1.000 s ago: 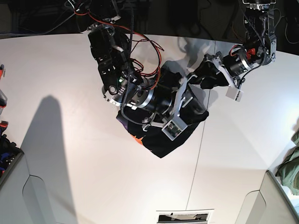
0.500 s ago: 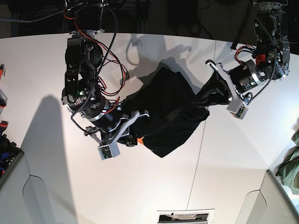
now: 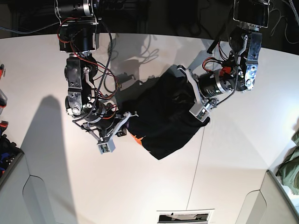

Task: Layout the t-shirt on the table in an organized manner, then fold the t-shirt properly

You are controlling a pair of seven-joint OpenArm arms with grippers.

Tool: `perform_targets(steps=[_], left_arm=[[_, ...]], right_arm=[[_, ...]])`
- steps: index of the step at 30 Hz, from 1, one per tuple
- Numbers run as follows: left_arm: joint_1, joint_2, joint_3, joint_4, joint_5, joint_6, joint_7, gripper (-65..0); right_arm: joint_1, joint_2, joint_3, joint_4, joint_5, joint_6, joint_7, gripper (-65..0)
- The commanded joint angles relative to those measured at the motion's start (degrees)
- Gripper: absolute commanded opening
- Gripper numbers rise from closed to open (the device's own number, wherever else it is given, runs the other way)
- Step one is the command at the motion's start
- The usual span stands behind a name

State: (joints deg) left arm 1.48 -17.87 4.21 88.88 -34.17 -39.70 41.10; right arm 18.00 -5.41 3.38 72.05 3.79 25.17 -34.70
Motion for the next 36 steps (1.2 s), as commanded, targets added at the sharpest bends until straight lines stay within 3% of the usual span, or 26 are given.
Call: perform_targets(steps=[1, 7, 11, 17, 21, 25, 29, 36], left_arm=[[-1.03, -1.01, -0.9, 0.92, -1.07, -0.3, -1.01, -55.7], [-0.5, -5.81, -2.91, 0.94, -1.14, -0.3, -0.83, -55.7], [-0.7, -9.68, -4.31, 0.94, -1.16, -0.3, -1.84, -55.7], [-2.99, -14.64, -4.76, 0.94, -0.87, -0.3, -3.65, -55.7], [-6.27, -15.98, -4.76, 0.94, -0.68, -0.3, -3.63, -55.7], [-9.81, -16.31, -4.79, 1.05, -1.25, -0.3, -3.17, -55.7], [-10.97, -15.85, -4.76, 2.75, -9.9, -0.3, -1.05, -55.7], [-10.99, -7.37, -4.11, 0.26, -5.31, -0.3, -2.19, -55.7]], right_arm=[[0.92, -0.17, -0.11, 0.92, 2.25, 1.97, 0.87, -65.0], [-1.33, -0.2, -0.13, 1.25, 13.9, 5.33, -4.44, -65.0], [-4.61, -0.68, -0.57, 1.79, 20.72, 7.23, -5.05, -65.0], [-10.1, -1.6, -7.17, 6.25, 22.93, 7.76, -5.03, -65.0], [-12.98, -1.64, -11.93, 12.79, 22.8, 7.65, -5.01, -65.0], [-13.92, -1.77, -12.24, 19.69, 21.86, 6.95, -5.03, -65.0], [-13.66, -1.75, -10.56, 24.68, 16.41, 6.08, -5.01, -65.0], [-13.77, -1.73, -4.48, 24.96, 15.04, 5.44, -5.31, -65.0]])
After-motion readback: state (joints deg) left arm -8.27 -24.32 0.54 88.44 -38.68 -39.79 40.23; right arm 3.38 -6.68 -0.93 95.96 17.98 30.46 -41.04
